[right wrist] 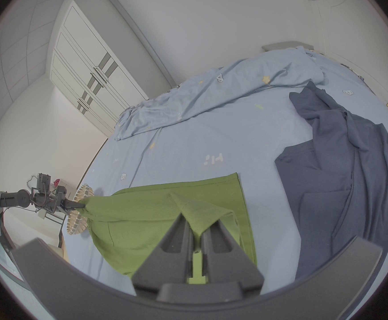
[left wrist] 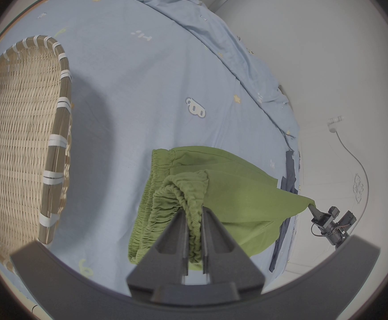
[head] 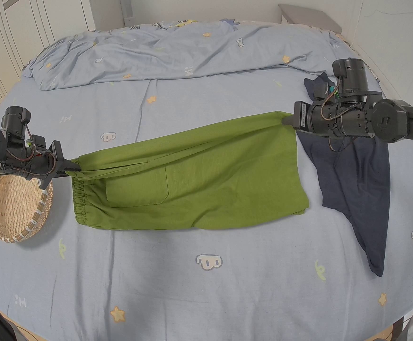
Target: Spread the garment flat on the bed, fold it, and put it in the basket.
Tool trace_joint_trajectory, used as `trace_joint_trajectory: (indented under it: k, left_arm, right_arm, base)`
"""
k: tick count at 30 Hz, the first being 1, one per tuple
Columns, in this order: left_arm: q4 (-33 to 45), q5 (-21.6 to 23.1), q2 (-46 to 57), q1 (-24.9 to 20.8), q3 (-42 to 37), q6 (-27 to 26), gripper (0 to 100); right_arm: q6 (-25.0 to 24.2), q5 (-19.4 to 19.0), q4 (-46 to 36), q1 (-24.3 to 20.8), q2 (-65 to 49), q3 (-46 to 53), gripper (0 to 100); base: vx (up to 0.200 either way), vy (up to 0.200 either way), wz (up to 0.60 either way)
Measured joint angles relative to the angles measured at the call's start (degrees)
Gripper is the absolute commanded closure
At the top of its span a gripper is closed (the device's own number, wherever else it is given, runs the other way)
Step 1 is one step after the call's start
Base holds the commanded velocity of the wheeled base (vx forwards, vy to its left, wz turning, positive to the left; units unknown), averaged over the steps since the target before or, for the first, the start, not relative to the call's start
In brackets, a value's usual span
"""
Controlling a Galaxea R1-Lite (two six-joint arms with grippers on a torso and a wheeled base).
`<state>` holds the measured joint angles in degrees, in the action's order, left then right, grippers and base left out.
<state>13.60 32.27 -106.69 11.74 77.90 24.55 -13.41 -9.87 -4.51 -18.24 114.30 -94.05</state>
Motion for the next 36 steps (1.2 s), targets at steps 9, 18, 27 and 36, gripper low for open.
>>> trace_joint_trajectory:
  k: [9,18,27,36]
  left_arm:
    - [0.0,-0.1,-2.2,-0.6,1.4,-0.1,100]
    - [0.0,0.1,-4.5,-0.4,3.4,-0.1,100]
    - [0.0,0.0,-6.0,-0.4,4.2,-0.1,100]
    - [0.0,0.0,-7.2,-0.7,5.5,-0.1,0]
  right_arm:
    - [0.0,0.1,2.7,0.2,3.4,-0.3,100]
    - [-0.2,0.0,6.8,0.8,5.9,-0.2,100]
    - [-0.2,0.2,7.7,0.4,7.6,0.0,0]
    - [-0.2,1.1,8.4,0.2,9.2,0.3,0]
  base:
    - [0.0,0.0,0.0]
    - [0.0,0.0,0.0]
    - [0.0,0.0,0.0]
    - [0.0,0.0,0.0]
